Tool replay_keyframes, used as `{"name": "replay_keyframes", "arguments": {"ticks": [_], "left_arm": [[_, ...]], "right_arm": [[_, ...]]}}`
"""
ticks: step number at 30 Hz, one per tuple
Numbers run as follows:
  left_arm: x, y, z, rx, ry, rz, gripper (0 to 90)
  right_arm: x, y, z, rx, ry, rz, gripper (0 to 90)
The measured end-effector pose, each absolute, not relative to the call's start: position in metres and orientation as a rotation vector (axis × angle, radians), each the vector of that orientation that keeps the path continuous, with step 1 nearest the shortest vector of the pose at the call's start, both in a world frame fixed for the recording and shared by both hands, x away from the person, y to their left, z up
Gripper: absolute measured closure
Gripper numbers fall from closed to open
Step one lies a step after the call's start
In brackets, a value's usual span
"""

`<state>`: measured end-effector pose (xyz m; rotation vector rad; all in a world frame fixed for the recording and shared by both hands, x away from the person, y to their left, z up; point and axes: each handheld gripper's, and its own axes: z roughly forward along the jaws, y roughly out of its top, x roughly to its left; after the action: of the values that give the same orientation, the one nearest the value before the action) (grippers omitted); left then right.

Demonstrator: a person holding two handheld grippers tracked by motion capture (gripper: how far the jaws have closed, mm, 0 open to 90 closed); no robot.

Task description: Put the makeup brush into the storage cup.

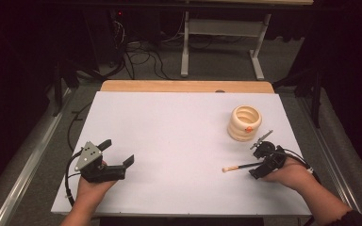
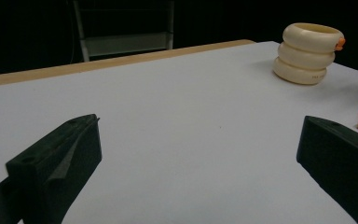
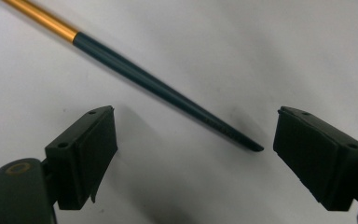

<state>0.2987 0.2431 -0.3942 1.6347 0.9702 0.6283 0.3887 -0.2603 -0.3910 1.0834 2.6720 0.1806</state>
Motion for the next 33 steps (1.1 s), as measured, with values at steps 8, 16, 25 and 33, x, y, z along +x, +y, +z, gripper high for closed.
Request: {"name": "replay_keyframes", "arguments": {"ticks": [8, 16, 25, 33], "left_arm": [[0.299, 0.244, -0.394, 1.629, 0.973, 0.63, 0.5], [0.299, 0.244, -0.395, 1.627, 0.974, 0.629, 0.5], [0.298, 0.245, -0.394, 1.626, 0.973, 0.629, 0.5], [0.299, 0.246, -0.395, 1.627, 0.972, 0.627, 0.5]], "right_arm": [[0.403, -0.265, -0.394, 1.09, 2.713, 0.193, 18.2], [0.407, -0.268, -0.394, 1.104, 2.79, 0.242, 31.4], [0.403, -0.267, -0.391, 1.096, 2.794, 0.265, 52.0], [0.403, -0.265, -0.39, 1.058, 2.809, 0.259, 65.3]]}}
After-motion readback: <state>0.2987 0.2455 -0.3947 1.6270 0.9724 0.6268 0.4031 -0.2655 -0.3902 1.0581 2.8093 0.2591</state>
